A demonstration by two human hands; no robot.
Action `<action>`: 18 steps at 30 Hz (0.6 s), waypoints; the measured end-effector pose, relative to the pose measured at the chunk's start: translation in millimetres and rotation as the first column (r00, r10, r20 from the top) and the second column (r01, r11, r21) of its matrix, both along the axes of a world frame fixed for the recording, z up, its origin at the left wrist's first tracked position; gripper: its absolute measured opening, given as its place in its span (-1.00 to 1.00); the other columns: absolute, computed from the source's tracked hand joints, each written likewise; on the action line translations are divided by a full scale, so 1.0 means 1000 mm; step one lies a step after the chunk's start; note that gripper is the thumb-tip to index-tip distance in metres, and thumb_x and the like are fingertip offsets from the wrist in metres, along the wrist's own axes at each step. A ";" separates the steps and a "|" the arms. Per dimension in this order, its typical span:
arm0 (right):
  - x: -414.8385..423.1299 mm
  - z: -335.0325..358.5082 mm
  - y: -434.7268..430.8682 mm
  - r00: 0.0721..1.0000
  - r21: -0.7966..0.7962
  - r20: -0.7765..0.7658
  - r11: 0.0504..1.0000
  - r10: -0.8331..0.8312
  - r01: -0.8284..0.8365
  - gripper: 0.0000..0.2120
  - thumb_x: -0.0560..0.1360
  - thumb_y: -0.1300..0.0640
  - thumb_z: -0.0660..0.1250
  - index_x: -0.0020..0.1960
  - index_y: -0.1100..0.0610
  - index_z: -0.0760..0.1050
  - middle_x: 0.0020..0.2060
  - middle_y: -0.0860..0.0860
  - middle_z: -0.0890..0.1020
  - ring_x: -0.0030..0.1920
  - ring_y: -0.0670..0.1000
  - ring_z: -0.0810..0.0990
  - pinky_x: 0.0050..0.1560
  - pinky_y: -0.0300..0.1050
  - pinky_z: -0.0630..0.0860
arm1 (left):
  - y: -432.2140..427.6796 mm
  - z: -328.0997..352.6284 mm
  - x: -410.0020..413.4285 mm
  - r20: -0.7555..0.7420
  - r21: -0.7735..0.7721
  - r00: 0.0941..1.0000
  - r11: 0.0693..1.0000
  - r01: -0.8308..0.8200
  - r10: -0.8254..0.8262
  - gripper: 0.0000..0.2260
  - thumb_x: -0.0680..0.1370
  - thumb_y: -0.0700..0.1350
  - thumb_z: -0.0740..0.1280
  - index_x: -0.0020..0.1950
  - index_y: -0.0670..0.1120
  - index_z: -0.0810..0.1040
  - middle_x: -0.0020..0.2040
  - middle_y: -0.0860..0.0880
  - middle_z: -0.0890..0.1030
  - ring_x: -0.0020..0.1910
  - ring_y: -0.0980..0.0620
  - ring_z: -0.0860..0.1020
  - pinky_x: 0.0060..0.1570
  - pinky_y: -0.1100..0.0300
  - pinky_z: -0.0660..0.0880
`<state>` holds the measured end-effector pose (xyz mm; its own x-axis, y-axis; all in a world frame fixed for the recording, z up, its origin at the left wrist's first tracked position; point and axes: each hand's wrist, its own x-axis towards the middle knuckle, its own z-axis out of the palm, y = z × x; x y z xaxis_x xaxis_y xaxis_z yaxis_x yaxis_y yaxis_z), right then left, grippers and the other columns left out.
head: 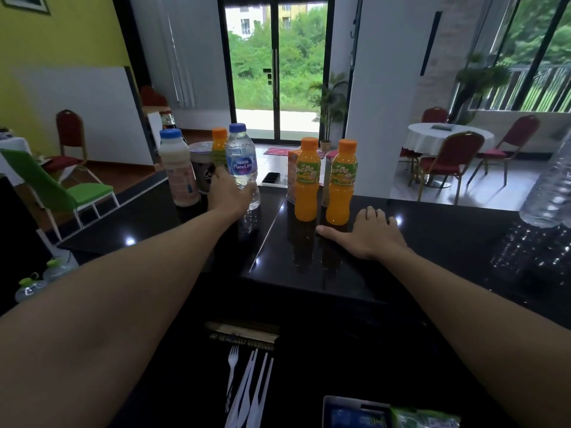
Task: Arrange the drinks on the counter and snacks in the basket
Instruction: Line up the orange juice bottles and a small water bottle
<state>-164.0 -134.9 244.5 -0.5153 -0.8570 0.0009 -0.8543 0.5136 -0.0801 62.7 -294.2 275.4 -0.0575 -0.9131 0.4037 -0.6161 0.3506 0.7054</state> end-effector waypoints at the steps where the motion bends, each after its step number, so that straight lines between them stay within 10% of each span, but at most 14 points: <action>1: 0.000 0.000 0.000 1.000 0.003 0.002 1.000 -0.001 0.001 0.40 0.13 -0.78 -0.16 0.61 0.24 0.04 0.61 0.18 0.10 0.60 0.21 0.06 0.55 0.23 0.06 | 0.001 0.001 0.002 0.009 -0.003 1.000 1.000 0.027 -0.027 -0.43 0.52 0.01 0.46 0.36 -0.26 0.34 0.30 -0.26 0.49 0.27 -0.22 0.48 0.23 -0.04 0.44; 10: -0.004 0.011 0.006 0.997 0.038 0.066 0.999 0.033 -0.035 0.50 -0.01 -0.78 -0.11 0.62 0.24 0.03 0.61 0.20 0.05 0.60 0.24 0.03 0.55 0.25 0.05 | 0.042 -0.001 0.021 -0.016 -0.007 0.976 0.977 0.215 -0.215 -0.52 0.52 -0.01 0.47 0.30 -0.17 0.36 0.20 -0.16 0.55 0.13 -0.10 0.55 0.14 -0.01 0.50; 18: -0.022 0.005 0.056 0.996 -0.082 0.025 0.993 0.083 -0.080 -0.05 0.45 -0.54 0.09 0.48 0.21 0.34 0.48 0.16 0.38 0.47 0.23 0.31 0.46 0.23 0.27 | 0.095 -0.005 0.021 -0.021 -0.019 0.955 0.955 0.296 -0.296 -0.54 0.52 0.05 0.47 0.24 -0.09 0.33 0.07 -0.03 0.56 -0.06 0.06 0.56 -0.10 0.18 0.48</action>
